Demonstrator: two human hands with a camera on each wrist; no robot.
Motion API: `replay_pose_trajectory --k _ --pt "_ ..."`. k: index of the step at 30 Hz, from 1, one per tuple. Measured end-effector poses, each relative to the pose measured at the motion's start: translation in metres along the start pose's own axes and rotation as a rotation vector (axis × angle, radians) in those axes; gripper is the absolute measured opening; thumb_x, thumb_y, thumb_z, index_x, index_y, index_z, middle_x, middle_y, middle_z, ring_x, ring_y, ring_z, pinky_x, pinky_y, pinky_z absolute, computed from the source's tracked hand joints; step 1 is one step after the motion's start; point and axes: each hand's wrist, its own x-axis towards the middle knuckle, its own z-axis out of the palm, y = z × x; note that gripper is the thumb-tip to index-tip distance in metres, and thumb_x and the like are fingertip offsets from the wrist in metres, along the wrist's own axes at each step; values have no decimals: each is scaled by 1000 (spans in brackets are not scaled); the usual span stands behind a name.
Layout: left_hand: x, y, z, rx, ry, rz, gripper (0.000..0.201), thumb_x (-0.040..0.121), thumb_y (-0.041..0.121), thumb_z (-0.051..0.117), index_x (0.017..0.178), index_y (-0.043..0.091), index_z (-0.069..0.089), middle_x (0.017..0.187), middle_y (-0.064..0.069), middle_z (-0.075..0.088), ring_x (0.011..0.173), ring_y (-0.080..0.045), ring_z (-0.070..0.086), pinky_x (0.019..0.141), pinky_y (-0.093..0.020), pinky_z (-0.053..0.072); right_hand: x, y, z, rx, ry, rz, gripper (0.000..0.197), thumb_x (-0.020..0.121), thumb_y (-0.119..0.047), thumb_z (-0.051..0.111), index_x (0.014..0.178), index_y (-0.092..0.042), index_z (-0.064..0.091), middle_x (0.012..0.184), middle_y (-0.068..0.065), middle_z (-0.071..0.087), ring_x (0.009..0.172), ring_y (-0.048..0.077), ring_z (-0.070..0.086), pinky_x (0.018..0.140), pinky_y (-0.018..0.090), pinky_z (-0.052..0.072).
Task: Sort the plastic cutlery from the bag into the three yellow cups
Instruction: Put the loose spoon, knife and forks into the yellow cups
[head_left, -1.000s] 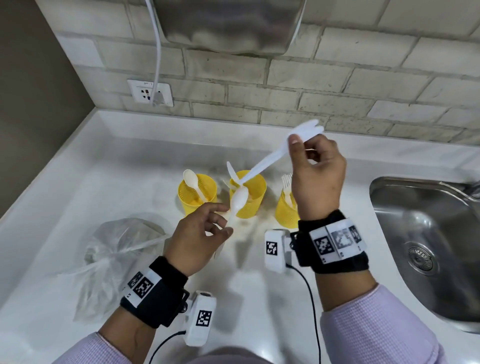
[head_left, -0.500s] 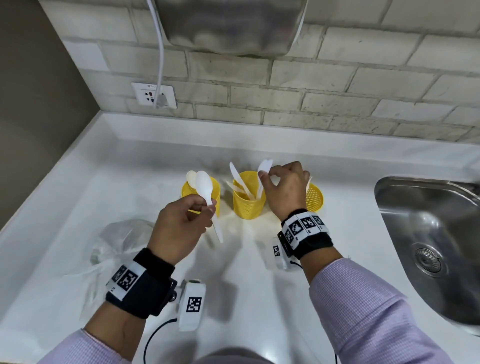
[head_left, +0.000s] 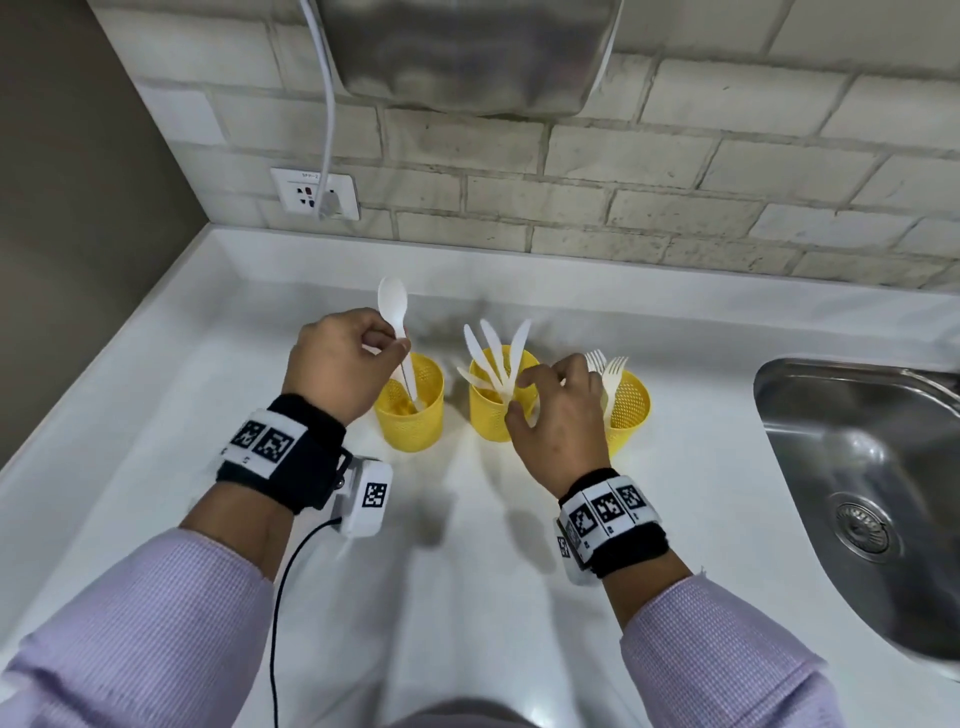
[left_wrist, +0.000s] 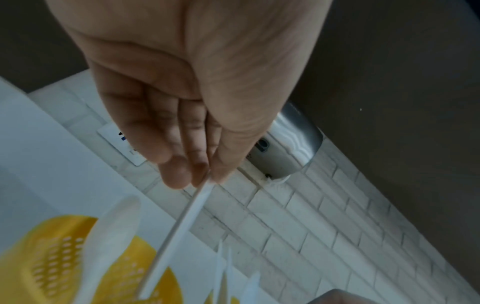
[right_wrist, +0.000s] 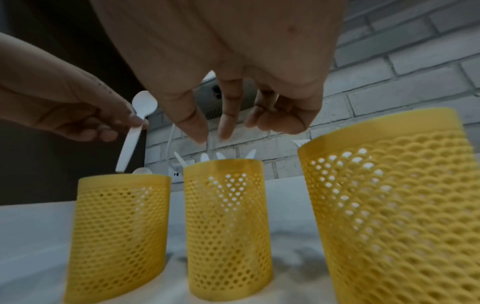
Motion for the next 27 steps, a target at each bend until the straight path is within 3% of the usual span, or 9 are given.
replay_pose_trajectory --k 6,8,10,13,17,20,23,27 --pt "3 -13 21 230 -169 -94 13 83 30 76 77 30 64 75 15 68 90 -19 66 71 -24 40 -3 3 5 -117 -65 -55 15 81 -16 77 97 -15 76 104 10 52 93 33 49 81 41 48" --pt "1 -18 24 202 -181 -132 11 83 30 75 92 30 68 83 12 73 96 -19 68 74 -25 44 -2 2 6 -119 -60 -75 13 81 -12 78 94 -14 77 102 10 53 92 33 51 79 42 50" --pt "-3 -21 27 164 -120 -131 28 85 32 75 109 25 65 94 11 75 99 -17 66 80 -28 47 -1 3 6 -108 -55 -95 12 81 -9 78 92 -12 77 101 11 55 90 34 52 78 42 51" --pt "-17 -19 29 124 27 -16 31 83 36 76 108 24 61 95 8 68 89 -18 62 77 -29 45 0 6 9 -84 -63 -113 11 82 -6 77 93 -11 77 105 11 58 91 34 55 79 41 52" --pt "-39 -24 36 178 -79 135 27 76 41 82 95 27 70 89 11 68 86 -16 58 77 -32 50 -2 9 11 -49 -71 -126 9 83 -4 75 90 -10 75 99 11 63 87 34 56 77 44 53" --pt "-48 -33 42 219 -116 211 23 78 27 83 99 25 74 91 9 72 85 -18 54 77 -36 53 -6 7 12 -37 -67 -146 7 84 -4 75 89 -9 73 93 10 63 84 34 55 76 44 52" --pt "-50 -39 46 201 -77 246 18 82 14 77 97 25 75 87 9 72 79 -15 48 71 -31 49 -12 7 14 -40 -60 -160 9 83 -5 76 89 -10 73 93 10 63 83 33 55 76 46 52" --pt "-51 -40 47 184 -65 247 20 82 12 77 97 24 74 86 8 72 79 -17 50 73 -32 49 -19 0 9 -27 -24 -109 31 85 -14 73 116 -14 70 113 11 58 98 34 55 86 47 50"
